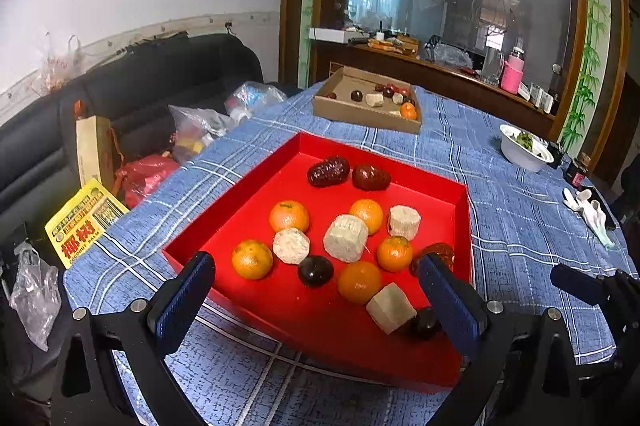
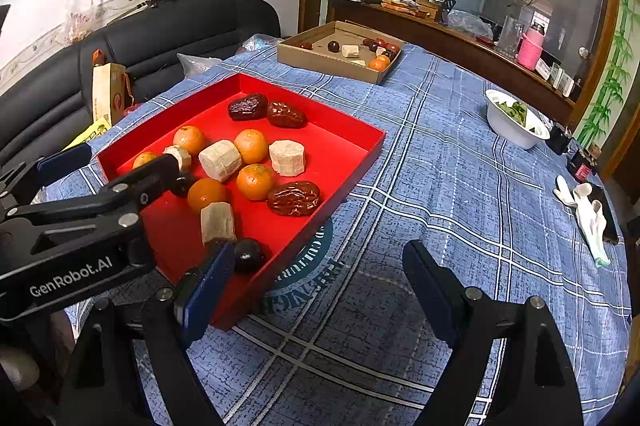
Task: Organize fruits
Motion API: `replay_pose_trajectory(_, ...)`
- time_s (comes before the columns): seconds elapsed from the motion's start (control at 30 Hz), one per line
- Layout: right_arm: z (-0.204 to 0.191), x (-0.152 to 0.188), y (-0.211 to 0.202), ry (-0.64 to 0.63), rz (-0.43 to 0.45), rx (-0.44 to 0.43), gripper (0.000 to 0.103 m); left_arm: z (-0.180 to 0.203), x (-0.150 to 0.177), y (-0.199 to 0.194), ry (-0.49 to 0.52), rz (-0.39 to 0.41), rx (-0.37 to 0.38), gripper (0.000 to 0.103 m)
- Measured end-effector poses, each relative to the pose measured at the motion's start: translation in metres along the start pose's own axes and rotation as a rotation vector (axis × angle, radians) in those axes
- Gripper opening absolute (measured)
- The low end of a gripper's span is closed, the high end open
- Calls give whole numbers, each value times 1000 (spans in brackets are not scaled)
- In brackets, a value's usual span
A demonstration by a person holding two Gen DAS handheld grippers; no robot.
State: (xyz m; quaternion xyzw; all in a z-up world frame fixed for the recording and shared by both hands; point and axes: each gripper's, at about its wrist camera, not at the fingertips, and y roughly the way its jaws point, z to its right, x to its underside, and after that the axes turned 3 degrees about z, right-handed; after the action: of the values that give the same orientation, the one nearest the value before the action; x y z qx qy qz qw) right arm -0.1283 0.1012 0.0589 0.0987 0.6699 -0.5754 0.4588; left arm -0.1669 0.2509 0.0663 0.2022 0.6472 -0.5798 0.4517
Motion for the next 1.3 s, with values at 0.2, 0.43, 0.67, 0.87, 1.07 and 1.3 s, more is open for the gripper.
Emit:
replay_pose_trajectory(0.2, 7, 3, -7, 19, 16, 2, 85, 5, -2, -13, 3, 45, -23, 102)
replay_pose_trajectory(0.43, 22, 8, -22, 52, 44, 7, 85, 20, -4, -47, 28, 175, -74, 102)
replay_pose_trajectory(0.67, 36, 15, -41, 72, 94, 4, 85, 23, -9, -88, -26, 322, -52, 102)
replay_pose_trajectory(0.87, 40, 20, -53, 59, 133, 4, 87, 33, -13, -82, -4, 255, -95, 102)
replay_pose_trajectory(1.07, 43, 25, -55, 47, 137, 3, 87, 40, -12, -81, -42, 210, 17, 102)
replay_pose_trajectory(1.3, 48, 29, -47, 47, 106, 10, 87, 48, -10, -64, -20, 155, -21, 102)
